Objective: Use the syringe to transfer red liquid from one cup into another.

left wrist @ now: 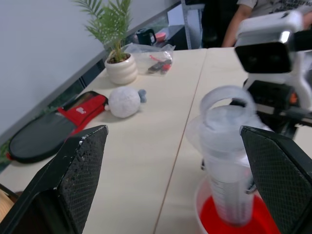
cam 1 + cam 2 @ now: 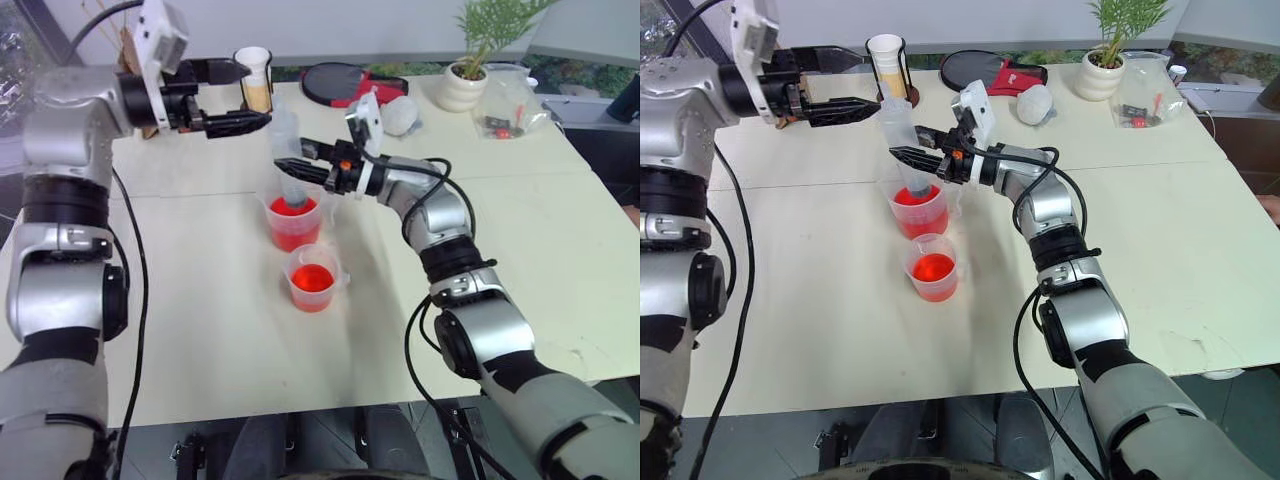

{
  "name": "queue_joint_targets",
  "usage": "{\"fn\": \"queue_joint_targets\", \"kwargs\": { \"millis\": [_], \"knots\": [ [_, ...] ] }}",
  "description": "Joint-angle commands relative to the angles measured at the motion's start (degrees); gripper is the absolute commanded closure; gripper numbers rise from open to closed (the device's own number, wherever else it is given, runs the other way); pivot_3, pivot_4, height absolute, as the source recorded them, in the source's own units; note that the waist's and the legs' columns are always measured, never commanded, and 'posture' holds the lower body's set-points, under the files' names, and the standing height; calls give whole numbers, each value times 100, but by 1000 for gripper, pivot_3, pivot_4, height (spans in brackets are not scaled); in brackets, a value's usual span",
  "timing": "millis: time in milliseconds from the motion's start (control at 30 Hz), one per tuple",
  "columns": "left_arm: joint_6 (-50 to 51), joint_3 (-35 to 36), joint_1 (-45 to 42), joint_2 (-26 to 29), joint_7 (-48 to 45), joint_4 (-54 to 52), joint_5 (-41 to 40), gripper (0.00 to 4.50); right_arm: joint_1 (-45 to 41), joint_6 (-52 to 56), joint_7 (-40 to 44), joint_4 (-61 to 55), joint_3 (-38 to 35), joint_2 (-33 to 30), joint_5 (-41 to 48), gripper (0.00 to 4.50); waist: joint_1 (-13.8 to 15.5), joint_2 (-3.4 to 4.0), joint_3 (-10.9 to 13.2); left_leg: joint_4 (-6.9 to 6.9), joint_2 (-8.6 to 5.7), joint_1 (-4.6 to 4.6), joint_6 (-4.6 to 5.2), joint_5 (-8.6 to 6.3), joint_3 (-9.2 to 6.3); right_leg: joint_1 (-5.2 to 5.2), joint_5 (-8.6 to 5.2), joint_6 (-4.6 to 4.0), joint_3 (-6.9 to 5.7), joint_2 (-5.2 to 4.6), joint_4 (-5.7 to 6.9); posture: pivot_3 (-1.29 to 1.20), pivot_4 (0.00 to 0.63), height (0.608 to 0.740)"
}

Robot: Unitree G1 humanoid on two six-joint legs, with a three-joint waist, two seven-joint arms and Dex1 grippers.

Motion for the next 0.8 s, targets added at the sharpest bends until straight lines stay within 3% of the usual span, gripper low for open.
{"fn": "queue_joint_targets", "kwargs": {
  "millis": [33, 167, 267, 500, 800],
  "knots": [
    [-425, 45, -282, -75, -56, 301, 159, 0, 26, 54, -66, -409, -25, 63, 78, 3151, 9, 0, 0, 0, 0, 0, 0, 0, 0, 0, 0, 0, 0, 0, 0, 0, 150, 740],
    [-646, 128, -460, -276, -20, 697, 188, 0, 120, 158, -97, -579, 18, 80, 74, 3151, 12, 0, 0, 1, 0, 0, 0, 0, -1, 1, 0, 0, 0, 0, 1, 0, 150, 740],
    [-740, 180, -507, -410, -64, 845, 153, 864, 172, 199, -129, -645, 48, 99, 61, 3151, 5, 0, 0, 1, 0, -1, 0, 0, 0, 0, 0, 0, 0, 0, 1, 0, 150, 740],
    [-720, 308, -570, -538, 50, 1003, 146, 4359, 219, 149, -292, -517, 107, 155, -33, 3151, 5, 0, 0, 1, 2, -1, 0, 0, -1, 0, 0, 0, 1, -1, 2, 0, 150, 740],
    [-647, 663, -867, -555, 323, 1045, -48, 4359, 481, 163, -388, -661, 221, 325, -65, 3151, 8, 0, 0, 1, 2, -1, 0, 0, -1, -1, 0, 0, 1, 0, 2, 0, 150, 740]
  ]
}}
